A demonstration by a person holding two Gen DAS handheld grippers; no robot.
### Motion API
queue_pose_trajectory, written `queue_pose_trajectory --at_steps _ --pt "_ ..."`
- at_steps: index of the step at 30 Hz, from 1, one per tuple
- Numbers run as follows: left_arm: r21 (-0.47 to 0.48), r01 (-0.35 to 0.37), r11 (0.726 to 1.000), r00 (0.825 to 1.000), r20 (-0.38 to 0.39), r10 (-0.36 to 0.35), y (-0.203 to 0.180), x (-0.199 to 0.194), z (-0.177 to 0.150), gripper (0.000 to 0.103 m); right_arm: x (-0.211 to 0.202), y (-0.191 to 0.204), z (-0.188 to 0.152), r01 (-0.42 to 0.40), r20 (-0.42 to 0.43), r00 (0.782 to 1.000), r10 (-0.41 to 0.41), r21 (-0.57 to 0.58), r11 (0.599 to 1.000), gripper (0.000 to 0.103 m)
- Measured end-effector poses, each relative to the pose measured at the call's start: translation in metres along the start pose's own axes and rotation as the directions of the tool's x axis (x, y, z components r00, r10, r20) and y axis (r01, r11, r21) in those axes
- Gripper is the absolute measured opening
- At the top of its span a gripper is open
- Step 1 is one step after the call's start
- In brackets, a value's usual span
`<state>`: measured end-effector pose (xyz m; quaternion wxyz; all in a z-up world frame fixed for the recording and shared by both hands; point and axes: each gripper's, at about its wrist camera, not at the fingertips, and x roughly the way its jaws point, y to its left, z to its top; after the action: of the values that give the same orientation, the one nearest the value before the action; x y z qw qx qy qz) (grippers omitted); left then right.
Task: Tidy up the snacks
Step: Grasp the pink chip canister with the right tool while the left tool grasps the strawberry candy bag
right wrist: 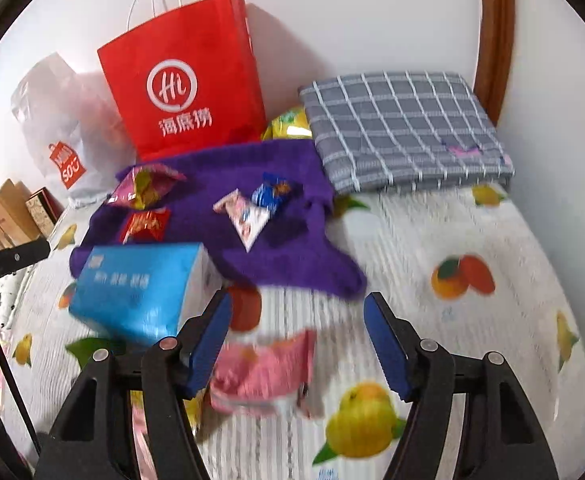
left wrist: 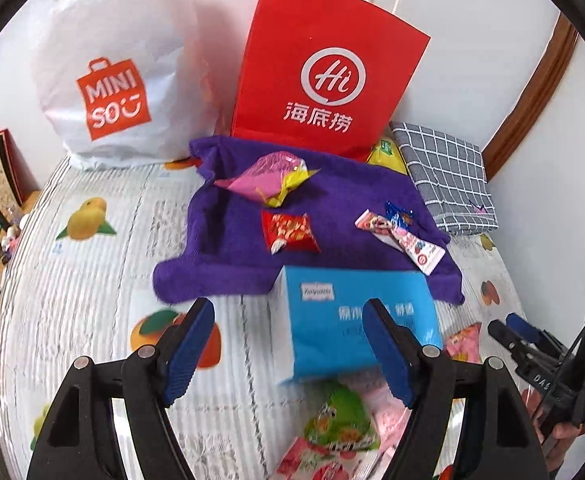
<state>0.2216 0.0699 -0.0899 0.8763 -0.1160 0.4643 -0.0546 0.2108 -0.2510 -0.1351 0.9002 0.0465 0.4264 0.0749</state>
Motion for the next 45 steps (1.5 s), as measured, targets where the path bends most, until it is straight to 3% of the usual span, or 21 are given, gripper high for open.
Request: queue_pose_trajectory --at_steps 8,14,20,21,24,25,28,40,45 --pt "-0.025 0.006 1.000 1.000 -0.029 -0.006 0.016 -0.002 -0.028 0.075 0.025 -0.004 -0.036 -0.038 -0.062 0.997 0.040 0.019 0.999 0.073" --pt "-0.024 0.010 1.000 0.999 -0.047 -0.012 0.018 -0.004 -0.043 0.075 0.040 0.000 -0.040 -0.100 -0.078 0.992 0.104 0.047 0.994 0.077" --pt "-0.029 0.015 0.999 0.998 -0.060 -0.017 0.018 -0.007 -0.054 0.075 0.049 0.007 -0.034 -0.115 -0.097 0.988 0.117 0.026 0.993 0.076" --pt "-0.032 0.015 0.999 0.998 -0.061 -0.017 0.017 -0.007 -0.055 0.075 0.050 0.006 -0.033 -0.124 -0.103 0.987 0.126 0.029 0.992 0.075" --pt "-0.031 0.011 0.999 0.998 -0.062 -0.013 0.014 -0.010 -0.059 0.075 0.044 0.002 -0.033 -0.202 -0.122 0.971 0.208 0.052 0.978 0.039" --pt "-0.025 0.010 1.000 0.998 -0.064 -0.011 0.012 -0.011 -0.061 0.075 0.041 0.001 -0.033 -0.201 -0.122 0.971 0.207 0.057 0.978 0.037" --pt "-0.009 0.012 1.000 0.997 -0.072 -0.012 0.004 -0.010 -0.068 0.075 0.024 -0.006 -0.042 -0.126 -0.089 0.988 0.130 0.042 0.991 0.032" --pt "0.057 0.052 0.997 0.987 -0.155 -0.042 -0.020 0.014 -0.112 0.078 -0.021 -0.035 -0.088 -0.155 -0.083 0.983 0.161 0.074 0.985 0.033" --pt "0.112 0.033 0.993 0.982 -0.187 -0.012 -0.025 0.025 -0.129 0.081 -0.025 -0.040 -0.094 -0.157 -0.090 0.983 0.163 0.065 0.985 0.038"
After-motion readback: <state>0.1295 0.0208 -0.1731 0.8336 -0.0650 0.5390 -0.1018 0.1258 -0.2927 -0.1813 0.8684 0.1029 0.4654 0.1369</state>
